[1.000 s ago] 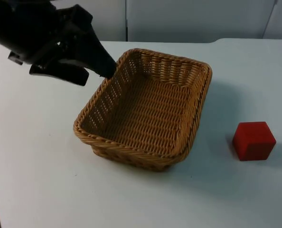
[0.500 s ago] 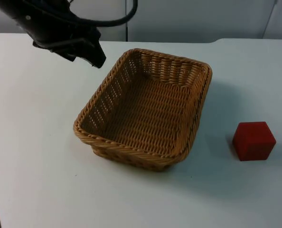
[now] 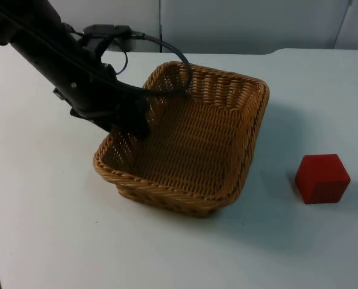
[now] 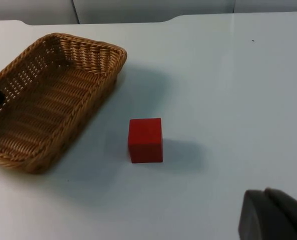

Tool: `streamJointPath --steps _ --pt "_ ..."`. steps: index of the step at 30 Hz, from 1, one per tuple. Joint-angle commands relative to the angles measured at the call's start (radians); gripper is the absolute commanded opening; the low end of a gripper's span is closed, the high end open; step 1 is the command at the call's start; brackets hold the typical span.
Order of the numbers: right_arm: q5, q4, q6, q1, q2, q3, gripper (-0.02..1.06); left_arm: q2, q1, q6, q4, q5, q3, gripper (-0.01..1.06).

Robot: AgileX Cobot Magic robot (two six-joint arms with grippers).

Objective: Pick up the basket with the left hand and place the cube into the basket with the right hand.

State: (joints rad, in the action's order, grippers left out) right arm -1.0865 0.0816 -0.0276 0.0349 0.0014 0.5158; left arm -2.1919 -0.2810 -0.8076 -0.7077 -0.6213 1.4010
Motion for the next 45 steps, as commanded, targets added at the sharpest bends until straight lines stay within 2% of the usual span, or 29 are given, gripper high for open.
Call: streamJointPath --steps 1,3,4,5,6,7,12,16,21,32,45 --pt "0.008 0.002 0.002 -0.004 -0.001 -0.008 0.0 -0.024 -0.011 0.005 -0.03 0.013 0.008 0.63" --pt "0.008 0.002 0.002 -0.004 -0.001 -0.008 0.0 -0.048 -0.011 0.005 -0.042 0.021 0.008 0.45" --pt "0.008 0.002 0.002 -0.004 -0.001 -0.008 0.0 -0.062 -0.011 0.014 -0.044 0.021 0.008 0.28" --pt "0.008 0.002 0.002 -0.004 -0.001 -0.008 0.0 -0.067 -0.009 0.036 -0.035 0.029 0.008 0.08" --pt "0.008 0.002 0.002 -0.004 -0.001 -0.008 0.0 -0.067 -0.009 0.036 -0.035 0.029 0.008 0.08" --pt "0.008 0.002 0.002 -0.004 -0.001 -0.008 0.0 -0.073 -0.004 0.058 -0.034 0.034 0.008 0.0" --pt "0.008 0.002 0.002 -0.004 -0.001 -0.008 0.0 -0.052 0.054 0.175 -0.045 0.047 0.008 0.0" --pt "0.008 0.002 0.002 -0.004 -0.001 -0.008 0.0 -0.01 0.143 0.22 -0.045 -0.027 0.008 0.0" --pt "0.008 0.002 0.002 -0.004 -0.001 -0.008 0.0 0.052 0.194 0.243 -0.045 -0.065 -0.02 0.0" --pt "0.008 0.002 0.002 -0.004 -0.001 -0.008 0.0 0.216 0.199 0.243 -0.059 -0.053 -0.162 0.0" --pt "0.008 0.002 0.002 -0.004 -0.001 -0.008 0.0 0.275 0.196 0.232 -0.126 -0.072 -0.228 0.0"
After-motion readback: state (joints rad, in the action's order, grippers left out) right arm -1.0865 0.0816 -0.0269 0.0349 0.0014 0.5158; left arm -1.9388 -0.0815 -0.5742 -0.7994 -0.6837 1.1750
